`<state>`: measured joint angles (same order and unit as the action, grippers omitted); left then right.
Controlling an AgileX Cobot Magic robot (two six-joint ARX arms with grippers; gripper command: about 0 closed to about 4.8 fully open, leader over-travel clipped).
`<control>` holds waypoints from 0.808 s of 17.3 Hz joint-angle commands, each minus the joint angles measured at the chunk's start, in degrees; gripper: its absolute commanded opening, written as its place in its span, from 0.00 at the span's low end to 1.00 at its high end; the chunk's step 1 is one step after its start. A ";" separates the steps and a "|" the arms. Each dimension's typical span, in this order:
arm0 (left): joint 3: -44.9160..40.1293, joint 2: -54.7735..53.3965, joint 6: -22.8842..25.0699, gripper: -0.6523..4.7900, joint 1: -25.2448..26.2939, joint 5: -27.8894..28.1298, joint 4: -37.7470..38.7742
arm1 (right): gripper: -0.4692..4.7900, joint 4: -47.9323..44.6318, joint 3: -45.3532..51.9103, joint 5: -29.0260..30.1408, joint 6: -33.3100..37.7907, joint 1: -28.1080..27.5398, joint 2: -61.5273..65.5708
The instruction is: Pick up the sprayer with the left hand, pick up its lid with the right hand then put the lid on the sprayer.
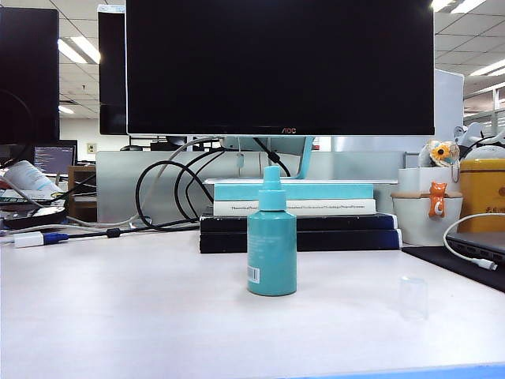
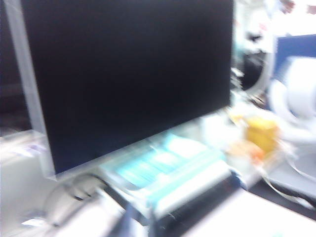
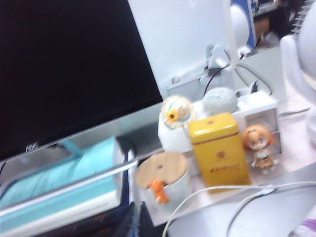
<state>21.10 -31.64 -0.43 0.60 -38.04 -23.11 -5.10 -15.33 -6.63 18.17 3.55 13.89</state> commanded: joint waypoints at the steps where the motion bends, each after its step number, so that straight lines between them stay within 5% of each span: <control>1: 0.44 -10.47 0.42 0.30 -0.15 -7.34 -9.18 | 0.08 -0.70 -5.88 7.85 -1.62 0.00 11.19; 2: 0.68 -14.49 0.48 0.37 -0.61 -11.08 -11.17 | 0.08 -0.70 -7.98 12.37 -3.69 0.02 16.39; 4: 0.98 -21.75 4.66 0.82 -4.02 -12.52 -13.66 | 0.08 -0.61 -11.23 21.64 -6.49 -0.02 25.75; 5: 1.01 -25.16 8.59 0.96 -6.43 -12.26 -14.14 | 0.08 -0.63 -12.61 26.40 -6.64 0.00 30.01; 9: 1.44 -37.90 22.32 0.98 -14.93 -12.17 -15.23 | 0.08 -0.96 -16.74 34.01 -6.67 0.02 40.83; 12: 4.11 -46.95 24.00 1.00 -16.59 -12.37 -15.43 | 0.10 -1.16 -16.98 40.00 -10.16 -0.11 42.23; 14: 6.86 -52.22 23.98 1.00 -16.65 -14.08 -15.34 | 0.21 -1.03 -16.98 43.82 -10.75 -0.09 42.47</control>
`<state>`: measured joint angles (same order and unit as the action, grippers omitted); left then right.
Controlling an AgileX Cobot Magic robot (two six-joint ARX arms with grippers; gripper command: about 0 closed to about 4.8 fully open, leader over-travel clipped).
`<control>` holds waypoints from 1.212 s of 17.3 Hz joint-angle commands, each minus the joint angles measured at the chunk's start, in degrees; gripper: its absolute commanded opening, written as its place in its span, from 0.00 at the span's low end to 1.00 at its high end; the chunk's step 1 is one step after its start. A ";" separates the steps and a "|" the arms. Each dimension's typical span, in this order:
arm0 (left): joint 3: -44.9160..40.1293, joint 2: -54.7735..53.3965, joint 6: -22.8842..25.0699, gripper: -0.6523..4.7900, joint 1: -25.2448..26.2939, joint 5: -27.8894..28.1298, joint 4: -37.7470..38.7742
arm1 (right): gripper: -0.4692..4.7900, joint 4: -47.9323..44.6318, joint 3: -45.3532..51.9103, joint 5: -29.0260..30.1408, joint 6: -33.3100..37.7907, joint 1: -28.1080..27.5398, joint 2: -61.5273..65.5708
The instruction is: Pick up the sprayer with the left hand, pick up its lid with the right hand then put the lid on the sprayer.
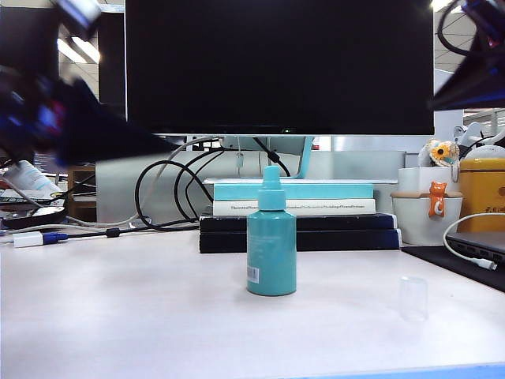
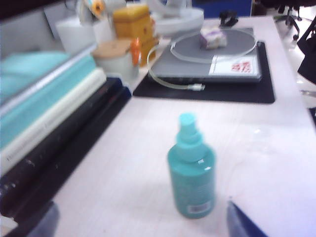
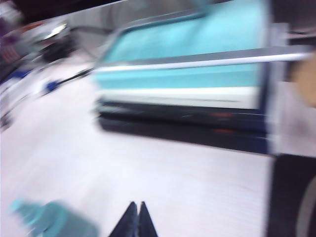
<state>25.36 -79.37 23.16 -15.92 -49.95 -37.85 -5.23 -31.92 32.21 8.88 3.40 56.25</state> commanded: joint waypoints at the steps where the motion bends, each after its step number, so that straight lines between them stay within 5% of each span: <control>1: 3.89 -6.54 0.37 1.00 -0.26 -3.96 -0.72 | 0.26 -0.77 -0.39 6.05 -1.44 0.07 0.11; 9: 11.72 -18.29 -1.36 1.00 -4.15 -13.11 0.11 | 0.64 6.60 -0.39 8.94 -1.46 0.09 0.11; 16: 14.58 -25.68 -0.90 1.00 -10.75 -9.11 0.39 | 0.64 16.28 -0.28 8.85 -5.97 0.35 0.13; 21: 17.18 -29.53 -1.84 1.00 -11.50 -6.60 -1.25 | 0.64 17.33 -0.28 6.78 -5.92 6.32 0.11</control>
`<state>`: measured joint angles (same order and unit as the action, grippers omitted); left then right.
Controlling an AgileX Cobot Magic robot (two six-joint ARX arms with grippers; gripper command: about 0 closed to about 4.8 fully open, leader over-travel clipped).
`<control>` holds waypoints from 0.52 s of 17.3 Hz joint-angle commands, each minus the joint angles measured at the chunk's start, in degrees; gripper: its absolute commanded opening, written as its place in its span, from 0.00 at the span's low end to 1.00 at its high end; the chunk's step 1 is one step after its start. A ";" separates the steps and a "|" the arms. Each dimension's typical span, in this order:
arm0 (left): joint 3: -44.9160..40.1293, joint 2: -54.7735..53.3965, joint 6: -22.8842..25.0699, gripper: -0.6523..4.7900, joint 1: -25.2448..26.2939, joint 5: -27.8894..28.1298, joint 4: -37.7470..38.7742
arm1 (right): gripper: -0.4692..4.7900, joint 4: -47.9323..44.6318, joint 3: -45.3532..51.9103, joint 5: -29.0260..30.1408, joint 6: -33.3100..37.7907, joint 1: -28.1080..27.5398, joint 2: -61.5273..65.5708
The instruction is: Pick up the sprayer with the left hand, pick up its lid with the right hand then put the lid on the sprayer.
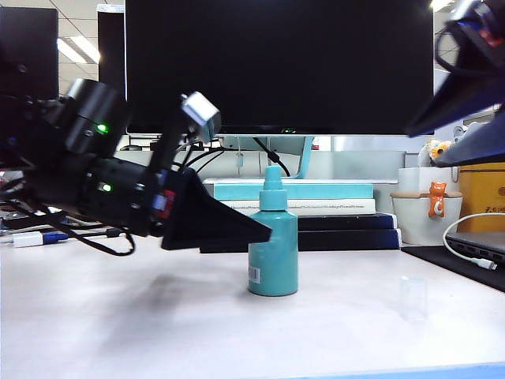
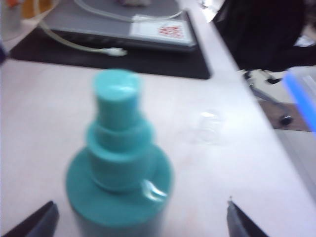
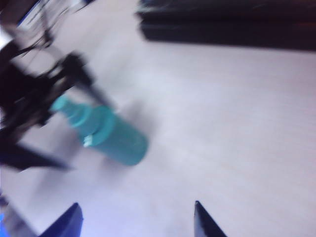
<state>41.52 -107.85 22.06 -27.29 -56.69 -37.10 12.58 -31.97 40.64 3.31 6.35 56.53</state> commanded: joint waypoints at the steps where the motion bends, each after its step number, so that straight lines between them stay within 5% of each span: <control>1: 1.51 -1.33 -1.73 1.00 -0.13 0.31 -2.27 | 0.64 -0.44 -0.24 -6.01 -0.42 6.25 -0.15; 4: 2.45 -2.19 -2.19 1.00 -0.13 -0.15 -2.47 | 0.64 -0.87 -0.24 -14.21 -0.63 10.43 0.07; 9: 3.78 -3.39 -3.61 0.93 -2.32 -1.40 -2.84 | 0.64 -0.77 -0.24 -13.86 -0.46 10.88 4.90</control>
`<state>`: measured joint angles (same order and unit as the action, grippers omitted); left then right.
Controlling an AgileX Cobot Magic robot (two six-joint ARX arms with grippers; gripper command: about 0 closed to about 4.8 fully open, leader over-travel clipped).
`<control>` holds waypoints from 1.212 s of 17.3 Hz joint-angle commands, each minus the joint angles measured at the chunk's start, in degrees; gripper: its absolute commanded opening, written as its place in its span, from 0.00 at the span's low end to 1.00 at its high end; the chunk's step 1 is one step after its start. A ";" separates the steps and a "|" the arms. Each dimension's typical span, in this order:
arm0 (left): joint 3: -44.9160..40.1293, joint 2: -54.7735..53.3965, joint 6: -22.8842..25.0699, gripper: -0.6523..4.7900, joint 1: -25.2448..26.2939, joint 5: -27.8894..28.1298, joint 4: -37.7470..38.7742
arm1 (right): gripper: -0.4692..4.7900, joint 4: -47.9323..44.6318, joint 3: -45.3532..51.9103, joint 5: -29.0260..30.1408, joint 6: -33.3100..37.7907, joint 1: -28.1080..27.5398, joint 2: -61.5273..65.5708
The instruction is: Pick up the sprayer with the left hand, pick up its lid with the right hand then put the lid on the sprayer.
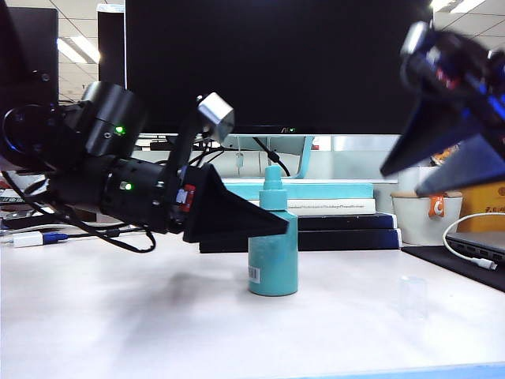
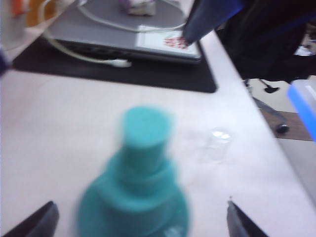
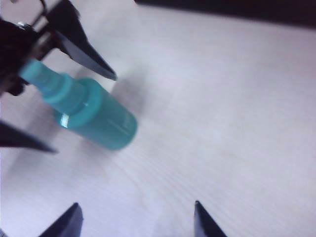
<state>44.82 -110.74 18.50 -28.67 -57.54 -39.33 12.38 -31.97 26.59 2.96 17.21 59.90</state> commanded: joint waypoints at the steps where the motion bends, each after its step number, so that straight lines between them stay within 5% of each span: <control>1: 0.66 -0.85 0.02 0.77 -1.66 -0.31 -0.57 | 0.64 -0.42 -0.24 0.72 0.02 0.04 2.97; 3: 0.87 -1.42 0.68 0.58 -2.34 -0.15 -0.59 | 0.64 0.39 -0.24 0.77 0.04 0.04 4.37; 9: 1.60 -1.64 1.01 0.55 -2.60 -0.07 -0.63 | 0.63 4.42 -0.24 -0.11 -0.02 2.80 5.07; 14: 1.84 -1.75 0.98 0.55 -2.60 0.31 -0.35 | 0.63 5.40 -0.15 -11.47 -0.44 7.78 5.09; 21: 1.84 -1.75 0.96 0.55 -2.60 0.28 -0.35 | 0.63 4.92 1.44 -9.70 0.04 7.87 5.11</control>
<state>46.37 -112.51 19.49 -31.20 -57.28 -39.64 18.02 -30.30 16.53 2.94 25.02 65.10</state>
